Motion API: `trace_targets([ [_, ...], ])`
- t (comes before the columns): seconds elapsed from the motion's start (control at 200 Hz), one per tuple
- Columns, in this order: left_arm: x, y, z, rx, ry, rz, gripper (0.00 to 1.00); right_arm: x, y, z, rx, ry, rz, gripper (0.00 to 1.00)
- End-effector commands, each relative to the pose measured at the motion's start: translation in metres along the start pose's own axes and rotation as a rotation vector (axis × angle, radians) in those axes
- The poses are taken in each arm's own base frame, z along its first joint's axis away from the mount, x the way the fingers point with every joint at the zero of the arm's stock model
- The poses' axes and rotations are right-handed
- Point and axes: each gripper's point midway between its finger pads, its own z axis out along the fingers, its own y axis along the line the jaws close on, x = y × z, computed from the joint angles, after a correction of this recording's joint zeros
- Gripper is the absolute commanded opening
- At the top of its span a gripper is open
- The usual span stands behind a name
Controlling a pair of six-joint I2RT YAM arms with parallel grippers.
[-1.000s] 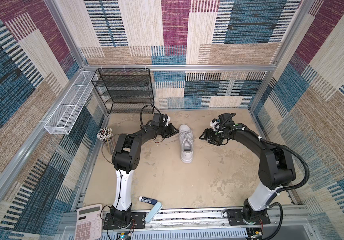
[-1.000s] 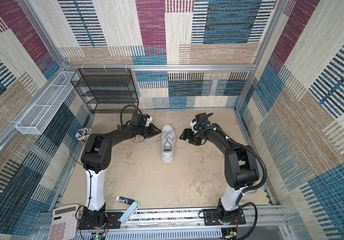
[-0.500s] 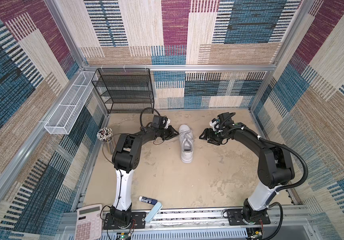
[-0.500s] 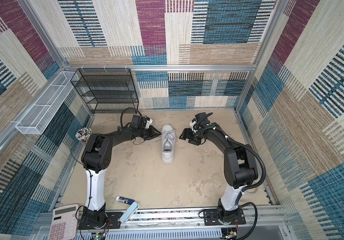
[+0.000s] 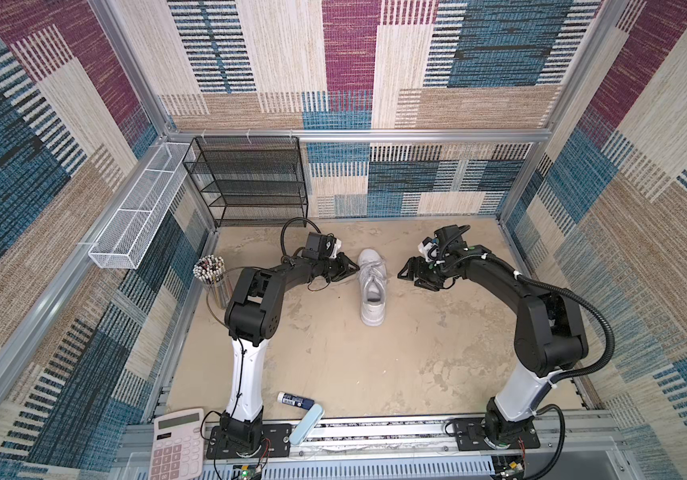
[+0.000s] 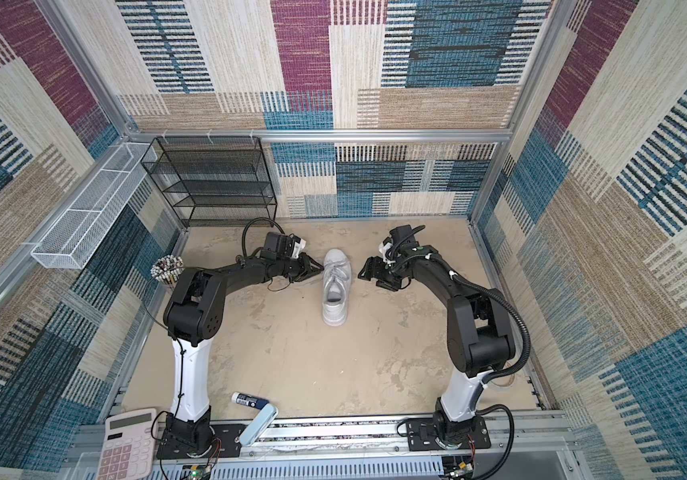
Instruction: Tie the shoes
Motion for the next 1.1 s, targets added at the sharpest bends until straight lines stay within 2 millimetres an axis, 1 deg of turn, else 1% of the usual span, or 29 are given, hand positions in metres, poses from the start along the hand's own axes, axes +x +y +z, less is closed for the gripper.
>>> trace_targets([
  [0.0, 0.0, -0.011, 0.003, 0.041, -0.005, -0.001, 0.27, -0.002, 0.004, -0.003, -0.01, -0.006, -0.018, 0.73],
  [0.125, 0.003, -0.008, 0.006, 0.045, -0.013, -0.016, 0.25, -0.002, 0.004, -0.004, -0.008, -0.007, -0.02, 0.73],
  [0.26, 0.002, -0.007, 0.01, 0.08, -0.039, -0.046, 0.21, -0.002, 0.005, -0.006, -0.007, -0.008, -0.021, 0.72],
  [0.376, 0.0, -0.011, 0.011, 0.087, -0.051, -0.039, 0.2, -0.002, 0.006, -0.007, -0.008, -0.008, -0.02, 0.73],
  [0.486, -0.002, -0.015, 0.011, 0.094, -0.053, -0.034, 0.16, -0.001, 0.005, -0.006, -0.008, -0.007, -0.015, 0.73],
  [0.561, -0.003, -0.017, 0.01, 0.1, -0.058, -0.032, 0.11, -0.001, 0.005, -0.005, -0.009, -0.005, -0.017, 0.73],
  [0.716, -0.004, -0.02, 0.01, 0.111, -0.055, -0.029, 0.0, -0.012, 0.008, -0.003, -0.012, -0.015, -0.031, 0.73],
  [0.831, -0.006, -0.024, 0.008, 0.12, -0.062, -0.024, 0.0, -0.022, 0.013, -0.002, -0.014, -0.021, -0.043, 0.72],
  [0.916, -0.007, -0.026, 0.006, 0.111, -0.064, -0.015, 0.0, -0.026, 0.015, -0.003, -0.018, -0.027, -0.046, 0.73],
  [1.097, -0.013, -0.028, -0.002, 0.098, -0.084, 0.001, 0.0, -0.022, 0.012, 0.001, -0.017, -0.011, -0.043, 0.72],
])
